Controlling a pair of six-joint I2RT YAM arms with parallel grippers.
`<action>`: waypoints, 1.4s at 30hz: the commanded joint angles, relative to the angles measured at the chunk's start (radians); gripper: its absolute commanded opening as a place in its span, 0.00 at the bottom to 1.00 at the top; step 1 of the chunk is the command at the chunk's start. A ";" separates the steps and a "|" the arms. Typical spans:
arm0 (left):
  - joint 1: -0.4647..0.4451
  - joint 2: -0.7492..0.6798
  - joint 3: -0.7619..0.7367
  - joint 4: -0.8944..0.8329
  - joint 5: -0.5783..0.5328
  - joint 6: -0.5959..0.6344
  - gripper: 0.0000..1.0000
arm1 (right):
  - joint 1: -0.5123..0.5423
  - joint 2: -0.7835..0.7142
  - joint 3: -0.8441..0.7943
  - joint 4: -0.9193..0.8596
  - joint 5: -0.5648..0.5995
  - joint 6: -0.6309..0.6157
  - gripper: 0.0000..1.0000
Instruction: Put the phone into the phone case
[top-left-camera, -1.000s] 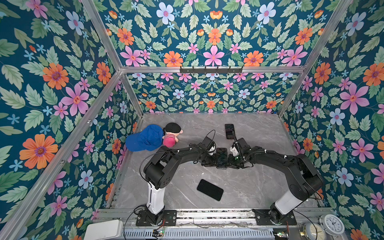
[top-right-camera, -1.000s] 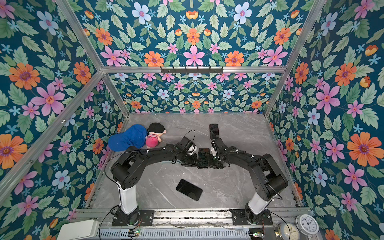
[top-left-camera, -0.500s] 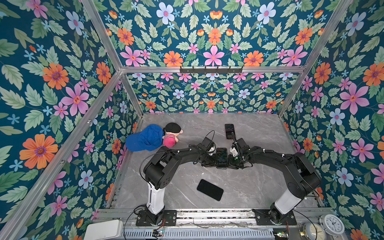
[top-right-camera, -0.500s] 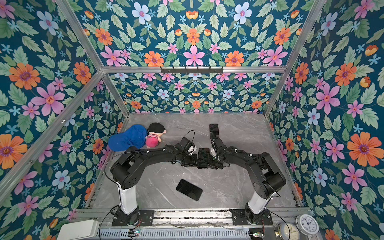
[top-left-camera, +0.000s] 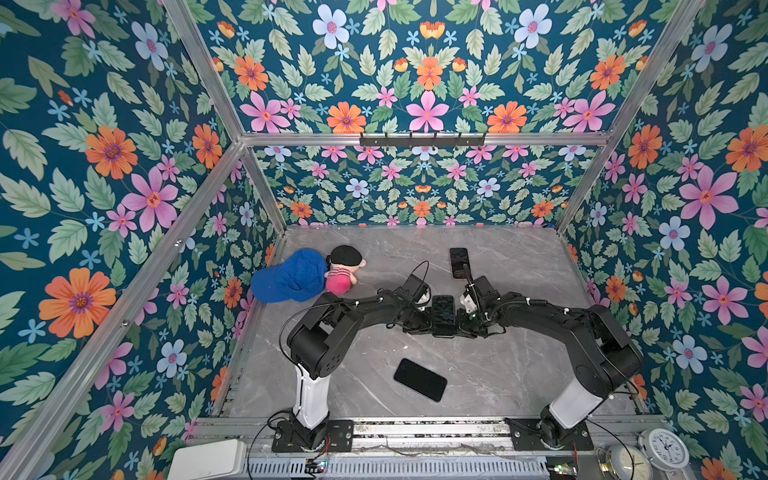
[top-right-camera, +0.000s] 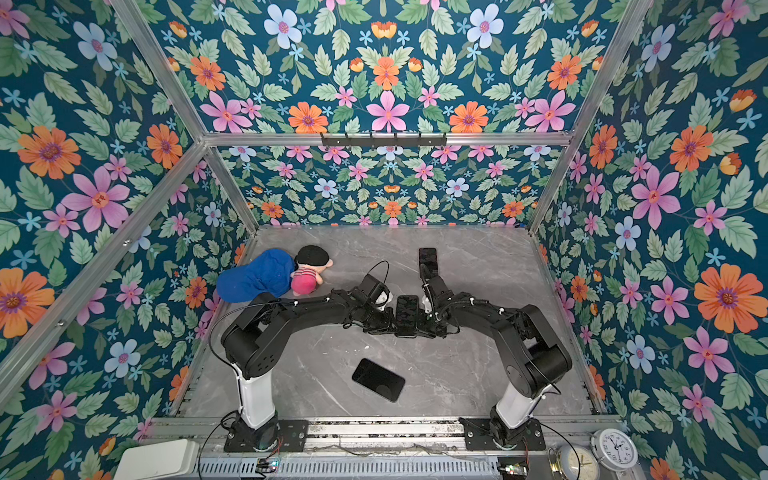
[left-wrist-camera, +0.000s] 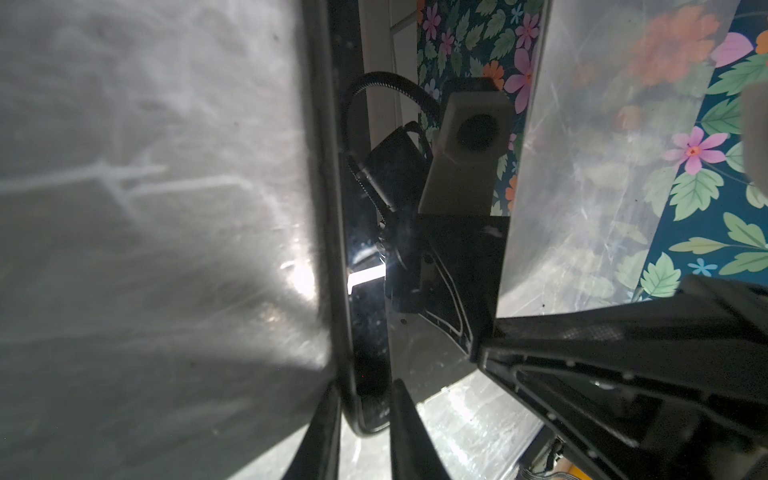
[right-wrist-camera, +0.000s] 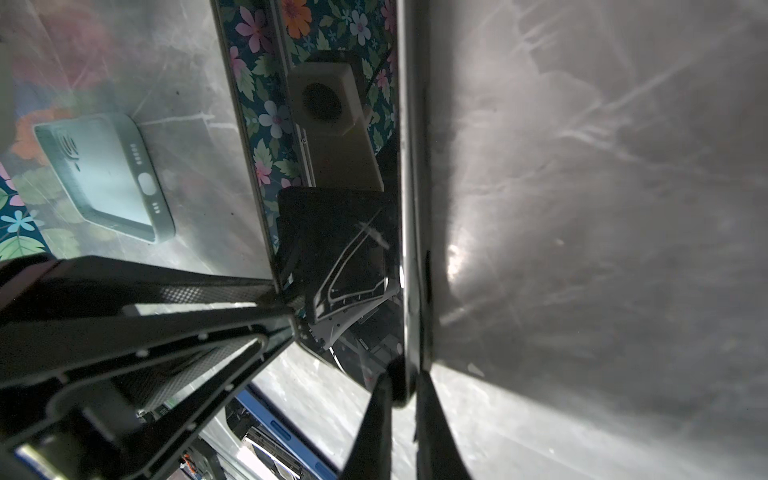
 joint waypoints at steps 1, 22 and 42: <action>-0.010 -0.004 -0.001 0.062 0.065 0.002 0.23 | 0.010 0.018 -0.004 0.036 -0.016 -0.001 0.03; -0.009 -0.033 0.001 0.034 0.052 0.018 0.31 | 0.011 -0.019 0.024 -0.053 0.070 -0.037 0.16; -0.009 -0.015 -0.021 0.084 0.077 -0.010 0.35 | 0.011 0.005 0.003 0.005 0.014 -0.013 0.06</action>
